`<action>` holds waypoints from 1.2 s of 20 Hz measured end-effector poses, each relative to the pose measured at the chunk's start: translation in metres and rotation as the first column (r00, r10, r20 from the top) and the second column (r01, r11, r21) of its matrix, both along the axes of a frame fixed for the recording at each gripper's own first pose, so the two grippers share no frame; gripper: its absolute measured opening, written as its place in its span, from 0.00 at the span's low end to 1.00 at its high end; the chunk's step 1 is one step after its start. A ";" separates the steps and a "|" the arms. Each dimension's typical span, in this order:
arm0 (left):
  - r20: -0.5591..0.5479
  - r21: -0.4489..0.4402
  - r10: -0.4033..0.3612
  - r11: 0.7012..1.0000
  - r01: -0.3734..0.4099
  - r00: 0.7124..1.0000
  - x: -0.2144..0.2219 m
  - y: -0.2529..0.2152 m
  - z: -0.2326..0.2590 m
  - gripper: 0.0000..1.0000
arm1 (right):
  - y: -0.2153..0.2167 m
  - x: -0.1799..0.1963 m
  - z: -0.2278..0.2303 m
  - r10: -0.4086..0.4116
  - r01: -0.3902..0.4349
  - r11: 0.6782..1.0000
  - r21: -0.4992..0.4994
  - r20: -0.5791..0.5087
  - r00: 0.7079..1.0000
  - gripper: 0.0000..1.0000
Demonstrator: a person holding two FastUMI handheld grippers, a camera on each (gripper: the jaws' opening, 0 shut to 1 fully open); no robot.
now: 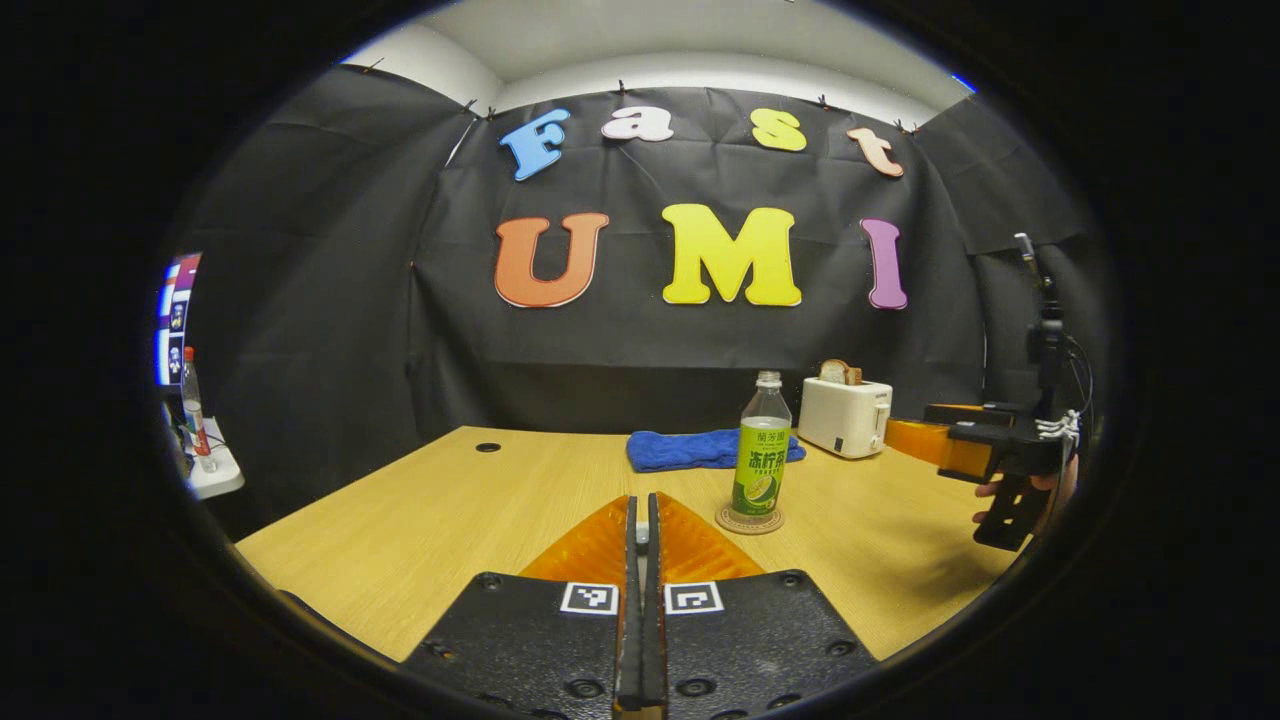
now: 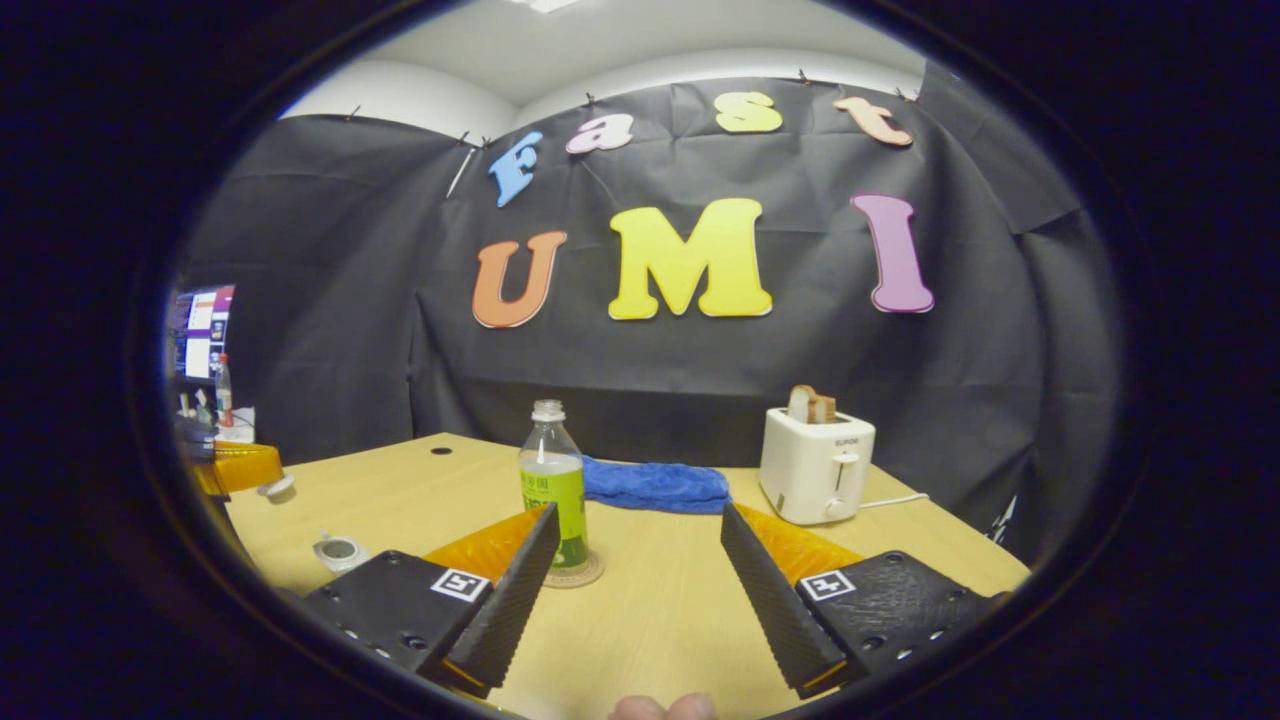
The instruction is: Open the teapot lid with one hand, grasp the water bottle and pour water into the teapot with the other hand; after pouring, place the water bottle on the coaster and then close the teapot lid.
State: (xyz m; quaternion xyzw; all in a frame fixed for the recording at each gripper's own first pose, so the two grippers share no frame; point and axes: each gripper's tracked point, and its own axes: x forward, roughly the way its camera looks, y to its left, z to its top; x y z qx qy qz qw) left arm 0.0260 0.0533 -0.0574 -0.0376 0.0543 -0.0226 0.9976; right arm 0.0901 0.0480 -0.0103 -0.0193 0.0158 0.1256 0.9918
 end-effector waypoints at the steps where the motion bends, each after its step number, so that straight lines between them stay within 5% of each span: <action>1: -0.006 -0.014 -0.001 1.000 0.001 1.000 0.003 -0.003 -0.005 0.03 | -0.006 -0.006 -0.001 -0.013 0.013 1.000 -0.003 0.010 1.000 0.96; 15: -0.084 -0.076 -0.011 0.997 0.005 0.996 0.026 -0.014 -0.054 0.03 | -0.052 -0.025 -0.020 -0.103 0.103 0.995 0.005 0.008 0.995 0.97; 24: -0.111 -0.058 0.004 0.998 -0.010 0.994 0.022 -0.012 -0.062 0.04 | -0.046 -0.026 -0.028 -0.084 0.084 0.996 -0.008 0.004 0.996 0.96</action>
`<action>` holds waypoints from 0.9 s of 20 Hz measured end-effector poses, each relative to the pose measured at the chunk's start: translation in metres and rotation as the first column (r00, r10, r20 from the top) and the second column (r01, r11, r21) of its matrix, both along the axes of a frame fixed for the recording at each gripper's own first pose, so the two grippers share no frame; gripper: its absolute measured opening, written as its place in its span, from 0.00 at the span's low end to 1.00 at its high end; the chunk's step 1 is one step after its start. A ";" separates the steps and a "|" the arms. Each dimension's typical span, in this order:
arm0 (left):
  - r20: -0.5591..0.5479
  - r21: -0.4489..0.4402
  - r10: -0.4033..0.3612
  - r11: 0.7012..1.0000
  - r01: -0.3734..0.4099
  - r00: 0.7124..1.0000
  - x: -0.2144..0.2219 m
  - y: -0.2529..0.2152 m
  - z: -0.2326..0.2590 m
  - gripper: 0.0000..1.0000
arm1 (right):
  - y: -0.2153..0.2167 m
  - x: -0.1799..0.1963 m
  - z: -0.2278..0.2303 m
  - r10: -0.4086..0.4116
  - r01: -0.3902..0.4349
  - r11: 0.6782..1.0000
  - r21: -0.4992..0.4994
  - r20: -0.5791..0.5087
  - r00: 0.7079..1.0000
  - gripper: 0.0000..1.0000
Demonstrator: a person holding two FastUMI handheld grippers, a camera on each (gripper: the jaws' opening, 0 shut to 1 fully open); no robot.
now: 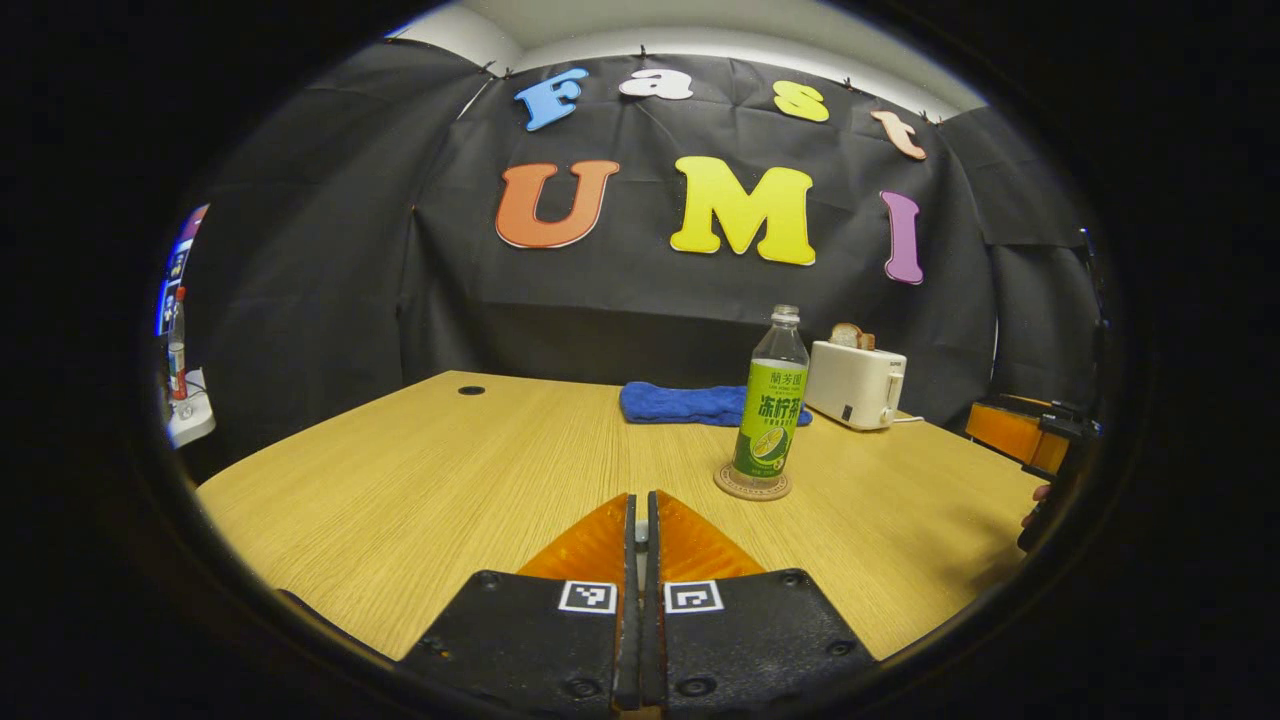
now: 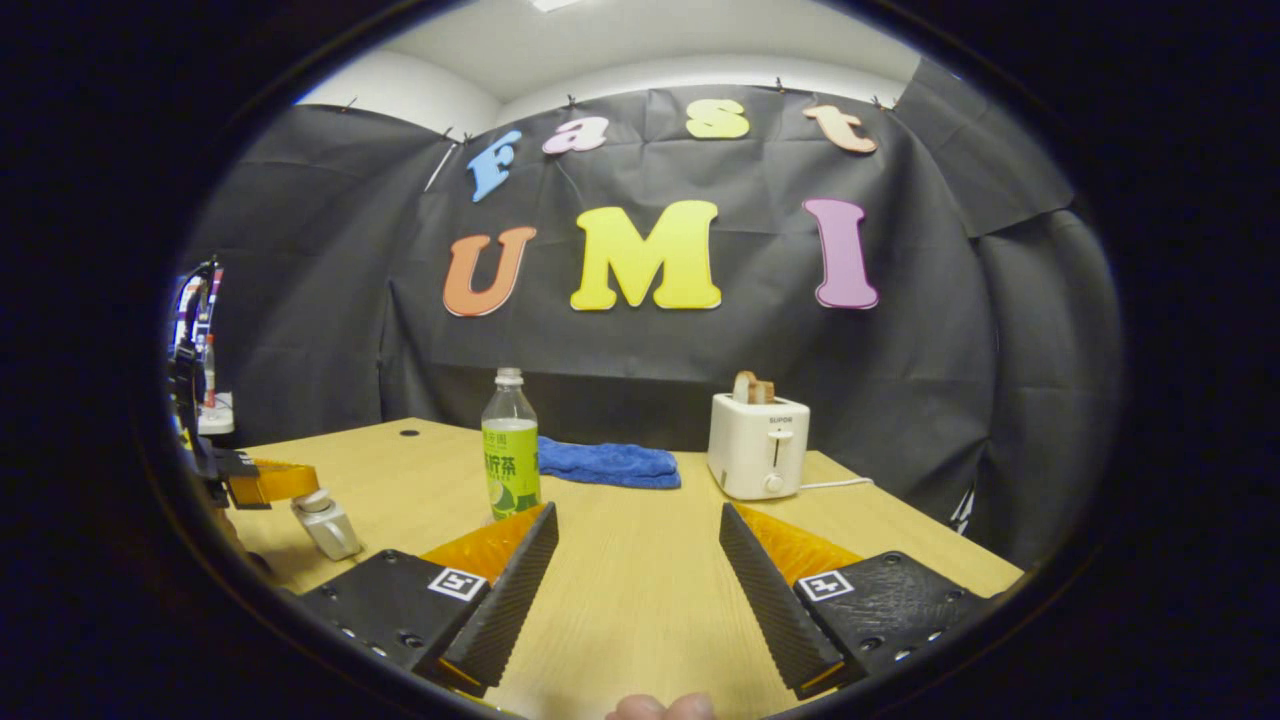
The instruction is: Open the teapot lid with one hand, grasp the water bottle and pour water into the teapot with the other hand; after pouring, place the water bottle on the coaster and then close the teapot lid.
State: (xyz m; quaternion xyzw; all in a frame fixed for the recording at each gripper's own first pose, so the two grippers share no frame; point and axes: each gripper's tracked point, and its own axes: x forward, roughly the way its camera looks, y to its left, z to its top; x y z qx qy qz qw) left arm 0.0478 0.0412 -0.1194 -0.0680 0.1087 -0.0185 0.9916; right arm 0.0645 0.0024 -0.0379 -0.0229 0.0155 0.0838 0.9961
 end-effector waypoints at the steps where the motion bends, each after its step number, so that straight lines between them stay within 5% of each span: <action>1: -0.005 -0.006 0.000 1.000 0.000 1.000 0.000 -0.001 -0.002 0.04 | 0.001 0.000 -0.001 0.001 -0.001 1.000 0.000 0.001 1.000 0.97; 7: -0.032 0.025 0.040 0.999 -0.039 0.999 0.000 0.005 -0.006 0.15 | 0.003 -0.005 -0.001 0.007 -0.007 1.000 0.010 -0.004 1.000 0.97; 10: -0.021 0.062 0.120 0.991 -0.118 0.993 -0.006 0.019 0.010 0.60 | 0.005 -0.013 0.004 0.007 -0.007 1.000 0.021 0.012 1.000 0.97; 13: 0.073 0.075 0.162 0.983 -0.167 0.984 -0.020 0.018 0.057 0.77 | 0.002 -0.022 0.014 -0.004 0.003 0.999 0.036 0.030 1.000 0.97; 14: 0.107 0.080 0.157 0.983 -0.166 0.982 -0.022 0.011 0.074 0.97 | -0.002 -0.026 0.020 -0.018 0.017 0.999 0.040 0.039 0.999 0.97; 18: 0.202 0.088 0.114 0.987 -0.133 0.973 -0.042 -0.026 0.124 1.00 | -0.006 -0.050 0.045 -0.030 0.025 0.997 0.070 0.068 0.997 0.97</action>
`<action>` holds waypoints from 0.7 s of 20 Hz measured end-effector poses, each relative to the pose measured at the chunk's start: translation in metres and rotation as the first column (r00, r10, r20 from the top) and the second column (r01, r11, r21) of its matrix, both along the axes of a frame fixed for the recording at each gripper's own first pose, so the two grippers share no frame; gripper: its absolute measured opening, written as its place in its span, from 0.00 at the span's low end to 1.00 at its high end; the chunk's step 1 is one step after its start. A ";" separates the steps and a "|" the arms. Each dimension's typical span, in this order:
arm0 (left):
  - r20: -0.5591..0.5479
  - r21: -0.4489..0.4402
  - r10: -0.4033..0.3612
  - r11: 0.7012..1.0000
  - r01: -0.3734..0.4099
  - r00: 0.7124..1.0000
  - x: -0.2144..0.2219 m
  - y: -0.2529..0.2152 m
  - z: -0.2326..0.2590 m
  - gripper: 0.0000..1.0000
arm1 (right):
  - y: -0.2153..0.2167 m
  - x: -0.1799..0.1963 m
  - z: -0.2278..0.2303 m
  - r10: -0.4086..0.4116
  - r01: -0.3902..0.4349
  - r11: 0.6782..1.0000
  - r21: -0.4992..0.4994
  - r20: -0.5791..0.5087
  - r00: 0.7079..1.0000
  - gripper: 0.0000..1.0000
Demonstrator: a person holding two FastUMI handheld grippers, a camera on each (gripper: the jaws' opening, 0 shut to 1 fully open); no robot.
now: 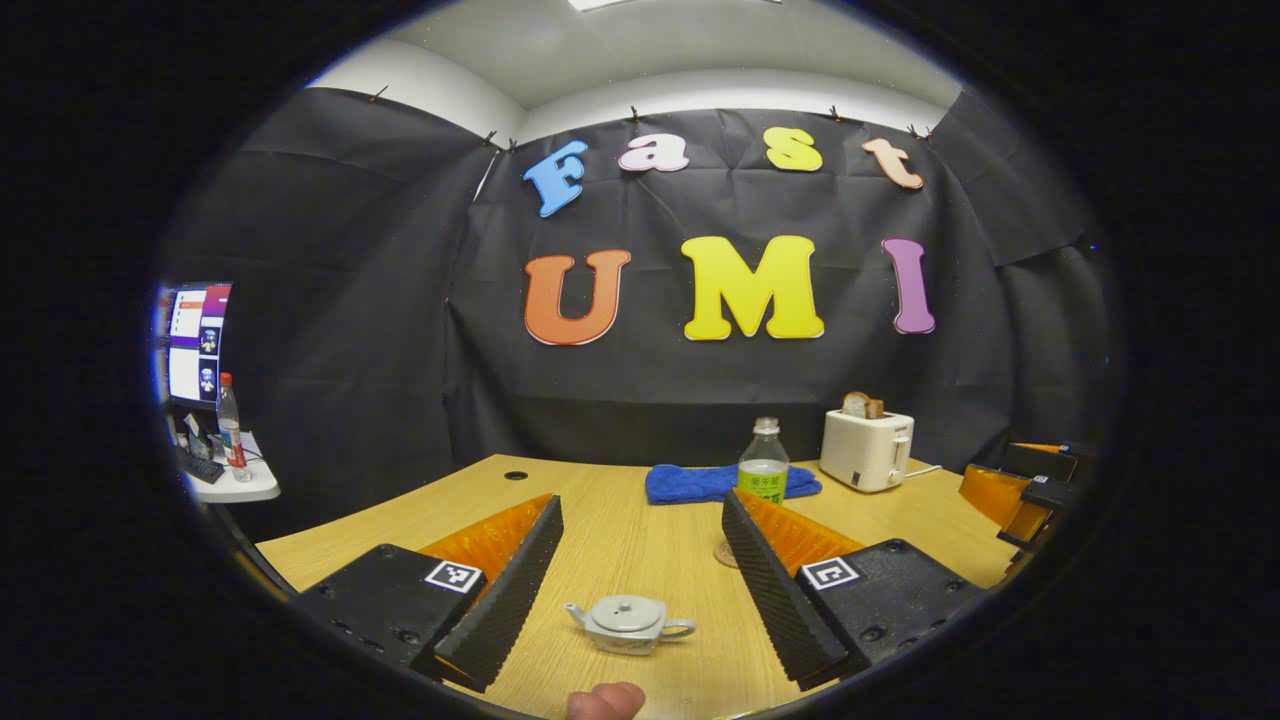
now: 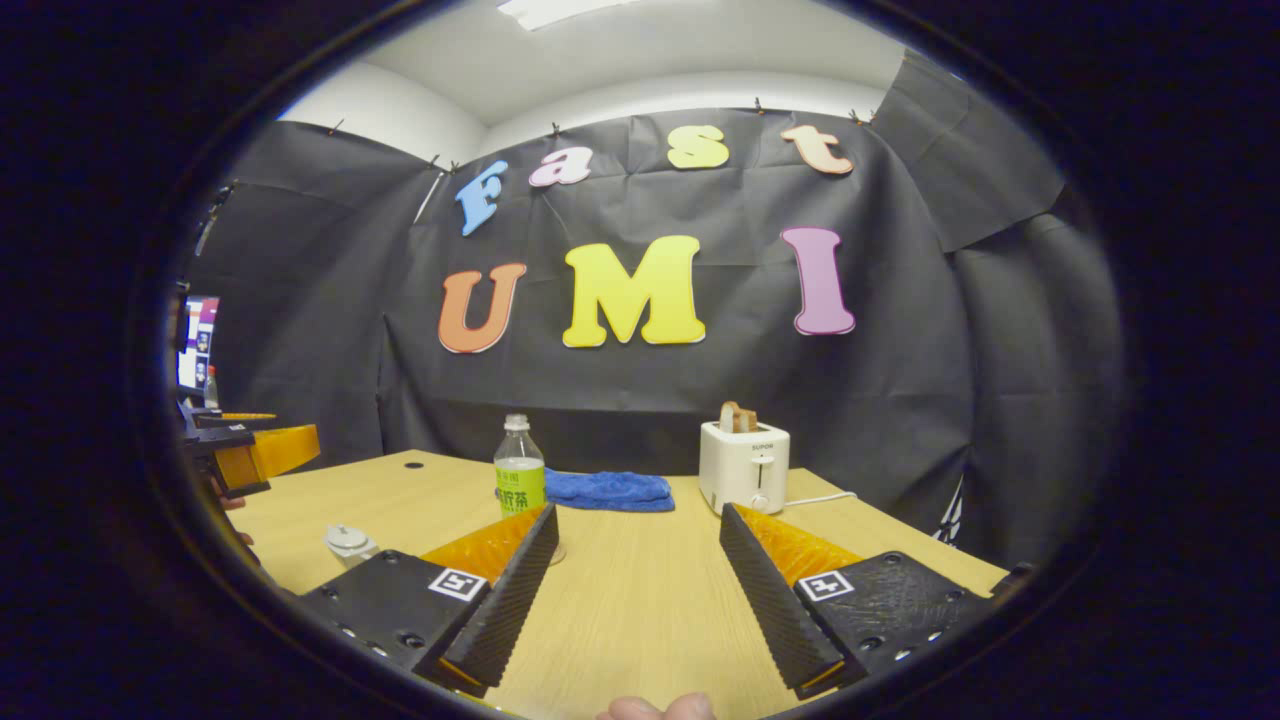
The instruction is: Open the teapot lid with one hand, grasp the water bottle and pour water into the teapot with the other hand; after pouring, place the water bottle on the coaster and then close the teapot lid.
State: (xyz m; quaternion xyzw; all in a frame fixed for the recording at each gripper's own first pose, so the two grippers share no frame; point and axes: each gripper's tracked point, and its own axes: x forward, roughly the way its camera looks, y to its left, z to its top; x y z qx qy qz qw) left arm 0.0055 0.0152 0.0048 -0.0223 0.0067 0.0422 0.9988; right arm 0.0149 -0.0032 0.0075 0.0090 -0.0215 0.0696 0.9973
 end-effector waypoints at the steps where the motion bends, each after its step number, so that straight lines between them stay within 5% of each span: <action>1: 0.006 -0.003 -0.008 1.000 0.008 1.000 -0.005 -0.009 0.004 1.00 | -0.002 -0.006 0.003 -0.005 0.005 1.000 -0.001 0.006 1.000 0.96; 7: 0.020 0.009 -0.069 0.998 0.069 0.997 -0.026 -0.045 0.004 1.00 | -0.011 -0.033 0.010 -0.040 0.041 0.999 -0.025 0.029 0.999 0.97; 14: 0.031 -0.040 -0.033 0.999 0.034 0.999 -0.030 -0.041 0.006 0.99 | -0.002 -0.038 0.019 -0.057 0.058 0.998 -0.026 0.032 0.998 0.96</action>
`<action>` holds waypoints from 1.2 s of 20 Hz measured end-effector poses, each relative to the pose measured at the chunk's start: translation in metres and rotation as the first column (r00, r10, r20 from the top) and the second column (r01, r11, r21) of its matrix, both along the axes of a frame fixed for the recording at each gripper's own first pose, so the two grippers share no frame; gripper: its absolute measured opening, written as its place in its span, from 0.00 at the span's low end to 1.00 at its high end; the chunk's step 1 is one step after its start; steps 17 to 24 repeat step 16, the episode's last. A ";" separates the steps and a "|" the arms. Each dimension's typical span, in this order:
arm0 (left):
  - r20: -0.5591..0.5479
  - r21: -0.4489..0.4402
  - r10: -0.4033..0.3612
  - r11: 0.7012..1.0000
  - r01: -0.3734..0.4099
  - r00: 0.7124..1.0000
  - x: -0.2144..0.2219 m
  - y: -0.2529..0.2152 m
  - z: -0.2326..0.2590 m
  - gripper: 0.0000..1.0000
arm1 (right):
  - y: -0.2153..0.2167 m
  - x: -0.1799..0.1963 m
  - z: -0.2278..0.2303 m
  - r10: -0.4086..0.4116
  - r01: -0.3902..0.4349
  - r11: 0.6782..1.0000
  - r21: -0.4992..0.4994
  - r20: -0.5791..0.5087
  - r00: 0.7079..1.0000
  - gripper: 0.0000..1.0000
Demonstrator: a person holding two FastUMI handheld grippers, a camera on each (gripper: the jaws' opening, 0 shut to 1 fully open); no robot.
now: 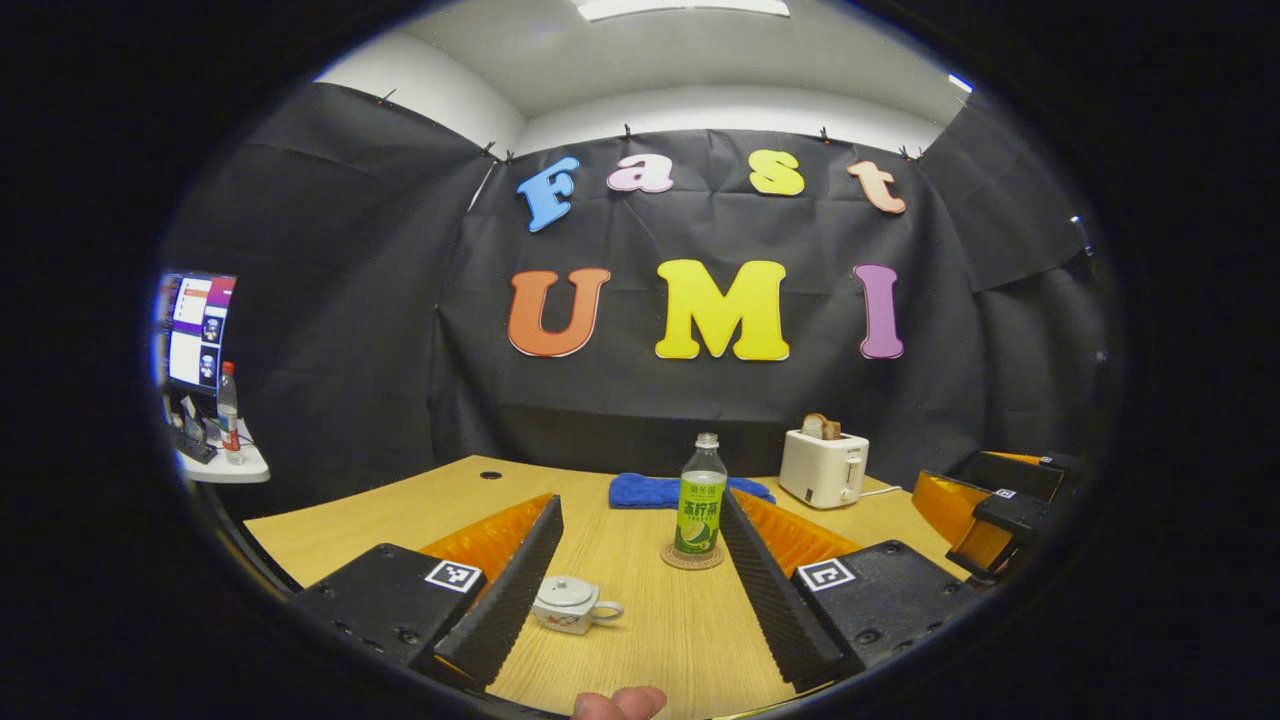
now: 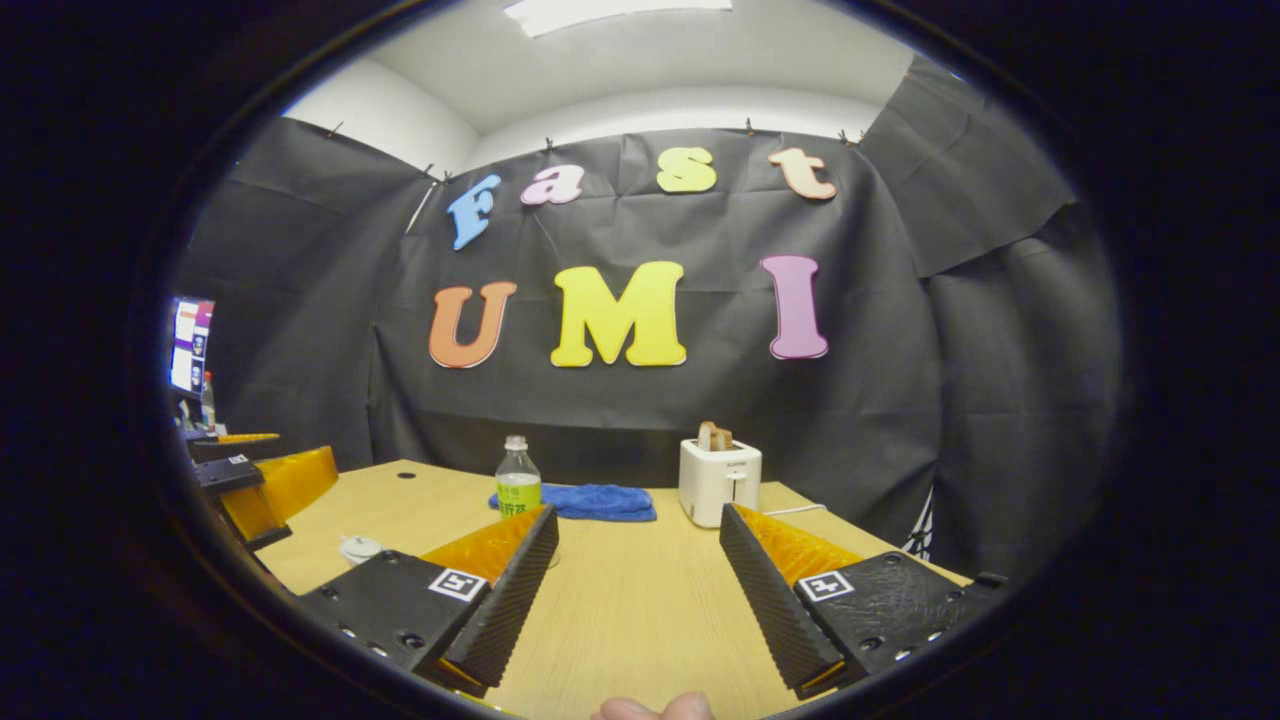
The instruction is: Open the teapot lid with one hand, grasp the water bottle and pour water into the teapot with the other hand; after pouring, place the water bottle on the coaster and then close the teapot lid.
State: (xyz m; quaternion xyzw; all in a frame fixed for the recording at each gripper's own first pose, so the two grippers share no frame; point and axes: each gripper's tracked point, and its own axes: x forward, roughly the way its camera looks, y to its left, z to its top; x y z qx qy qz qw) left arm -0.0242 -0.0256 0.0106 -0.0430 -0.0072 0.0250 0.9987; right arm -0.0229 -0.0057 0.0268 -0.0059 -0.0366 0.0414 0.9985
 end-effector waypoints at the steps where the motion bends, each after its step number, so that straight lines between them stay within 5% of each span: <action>1: -0.007 0.013 -0.002 1.000 0.002 1.000 -0.001 0.002 0.000 0.98 | 0.001 0.000 0.000 0.000 0.000 1.000 -0.013 0.000 1.000 0.97; 24: 0.023 0.055 0.003 0.998 -0.005 1.000 -0.002 0.013 0.006 0.99 | 0.013 -0.005 0.002 -0.017 0.017 0.999 -0.029 0.000 1.000 0.97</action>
